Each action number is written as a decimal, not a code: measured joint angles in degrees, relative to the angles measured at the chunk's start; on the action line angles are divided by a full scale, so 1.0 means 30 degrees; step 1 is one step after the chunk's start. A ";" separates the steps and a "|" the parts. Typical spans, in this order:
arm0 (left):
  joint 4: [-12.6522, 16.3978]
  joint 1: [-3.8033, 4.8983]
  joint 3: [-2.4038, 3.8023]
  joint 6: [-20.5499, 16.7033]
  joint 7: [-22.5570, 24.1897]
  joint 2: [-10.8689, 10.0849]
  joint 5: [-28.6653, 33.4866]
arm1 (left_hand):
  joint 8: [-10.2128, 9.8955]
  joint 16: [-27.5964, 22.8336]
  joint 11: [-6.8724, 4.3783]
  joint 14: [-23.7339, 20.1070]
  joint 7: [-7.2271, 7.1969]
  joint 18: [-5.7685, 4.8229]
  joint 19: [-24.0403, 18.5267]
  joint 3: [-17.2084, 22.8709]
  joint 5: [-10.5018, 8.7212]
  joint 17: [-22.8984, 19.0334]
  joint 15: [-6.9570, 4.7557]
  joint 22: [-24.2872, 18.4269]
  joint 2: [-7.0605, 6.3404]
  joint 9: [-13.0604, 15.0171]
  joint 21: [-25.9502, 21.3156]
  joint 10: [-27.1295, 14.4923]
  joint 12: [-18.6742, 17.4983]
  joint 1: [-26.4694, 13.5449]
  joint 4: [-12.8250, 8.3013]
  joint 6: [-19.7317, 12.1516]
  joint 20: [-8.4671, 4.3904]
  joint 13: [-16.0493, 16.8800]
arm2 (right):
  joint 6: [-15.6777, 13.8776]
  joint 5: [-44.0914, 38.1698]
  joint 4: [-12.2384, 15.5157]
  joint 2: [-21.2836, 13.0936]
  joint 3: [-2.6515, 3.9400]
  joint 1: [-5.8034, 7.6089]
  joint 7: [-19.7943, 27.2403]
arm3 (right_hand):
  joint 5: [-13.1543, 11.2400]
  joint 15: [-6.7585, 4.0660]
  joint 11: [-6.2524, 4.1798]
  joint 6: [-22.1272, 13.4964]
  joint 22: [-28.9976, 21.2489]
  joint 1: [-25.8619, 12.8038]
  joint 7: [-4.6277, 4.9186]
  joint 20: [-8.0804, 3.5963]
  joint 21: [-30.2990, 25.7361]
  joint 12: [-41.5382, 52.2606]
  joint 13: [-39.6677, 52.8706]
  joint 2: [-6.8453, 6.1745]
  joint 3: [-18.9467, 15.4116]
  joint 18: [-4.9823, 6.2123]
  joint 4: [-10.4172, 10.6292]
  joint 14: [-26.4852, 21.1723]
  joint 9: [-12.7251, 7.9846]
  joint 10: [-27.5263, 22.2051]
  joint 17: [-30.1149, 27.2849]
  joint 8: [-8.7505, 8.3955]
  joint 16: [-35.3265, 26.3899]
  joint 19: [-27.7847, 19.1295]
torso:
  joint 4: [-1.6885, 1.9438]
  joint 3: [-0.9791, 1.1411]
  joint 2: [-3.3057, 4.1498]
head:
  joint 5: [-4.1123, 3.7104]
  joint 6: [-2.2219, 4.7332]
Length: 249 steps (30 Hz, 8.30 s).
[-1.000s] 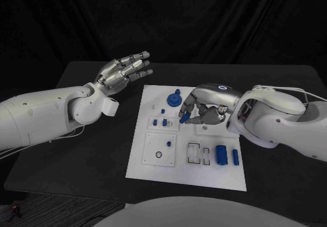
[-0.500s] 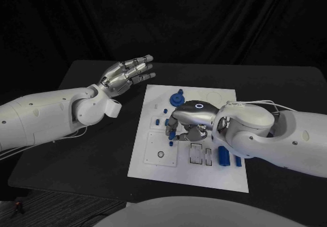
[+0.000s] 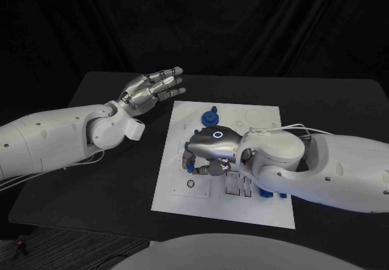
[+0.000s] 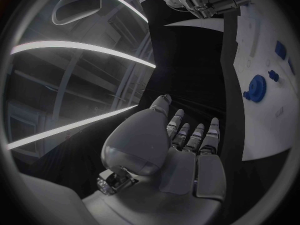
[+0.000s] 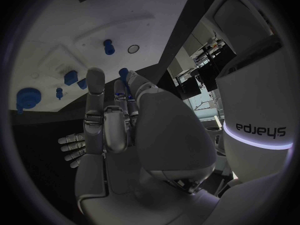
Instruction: Assemble the parts on the task board
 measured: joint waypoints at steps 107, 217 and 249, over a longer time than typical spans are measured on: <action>-0.0295 -0.0046 0.0001 0.0593 -0.1266 0.0100 0.0000 | 0.0074 0.0075 0.0115 0.0002 0.0069 0.0002 0.0000 0.0341 0.0147 -0.0002 -0.0001 -0.0096 0.0073 -0.0004 0.0000 0.0118 0.0238 -0.0073 -0.0132 -0.0069 0.0000 0.0027 | 0.0507 -0.1413 -0.0814 0.0077 0.0002 -0.1700 0.0515 | -0.1196 0.1091 0.1446 -0.9291 -0.0001 -0.0730 -0.0144 0.0856 -0.2293 0.0689 0.0119 -0.1117 -0.2232 0.0000 0.0060 -0.0069 -0.1804 -0.7658 -0.0999 -0.1835 -0.0280 -0.0856 | -0.0024 0.0016 0.0015 | -0.0057 0.0000; -0.0148 -0.0080 0.0000 0.0729 -0.1857 -0.0359 -0.0001 | 0.0222 0.0443 0.0441 0.0276 0.0376 -0.0304 0.0273 0.0762 0.0222 0.0067 0.0272 -0.0010 -0.0132 0.0025 0.0001 0.0305 0.0664 -0.0274 -0.0340 0.0238 -0.0002 0.0088 | 0.4119 0.2776 0.4661 -0.9723 -0.0025 -0.0844 -0.9400 | -0.1304 -0.1768 -0.2396 0.0944 0.0010 -1.2547 -0.1875 -0.1462 0.8024 2.8085 2.3778 0.1048 -0.6114 -0.0909 0.2633 0.0021 0.9068 0.4781 0.1511 0.2610 0.3183 0.0575 | -0.0099 0.0035 -0.0044 | -0.2377 0.0000; -0.0202 -0.0195 0.0000 0.0940 -0.2067 -0.0370 -0.0001 | 0.0222 0.0522 0.0505 0.0346 0.0376 -0.0304 0.0272 0.0842 0.0222 0.0063 0.0342 -0.0014 -0.0055 0.0024 0.0000 0.0370 0.0664 -0.0350 -0.0420 0.0238 -0.0002 0.0084 | 0.3378 0.2608 0.4190 -0.8745 0.0075 -0.1541 -0.9572 | 1.2939 -0.0832 -0.1352 -0.1845 0.0003 -0.7208 -0.0083 -0.0920 0.7282 2.8084 2.3788 -0.0097 -0.5396 -0.0908 0.0873 -0.0023 1.1665 0.4710 0.1508 0.1328 0.3087 0.0445 | -0.0101 0.0038 -0.0042 | -0.2380 0.0000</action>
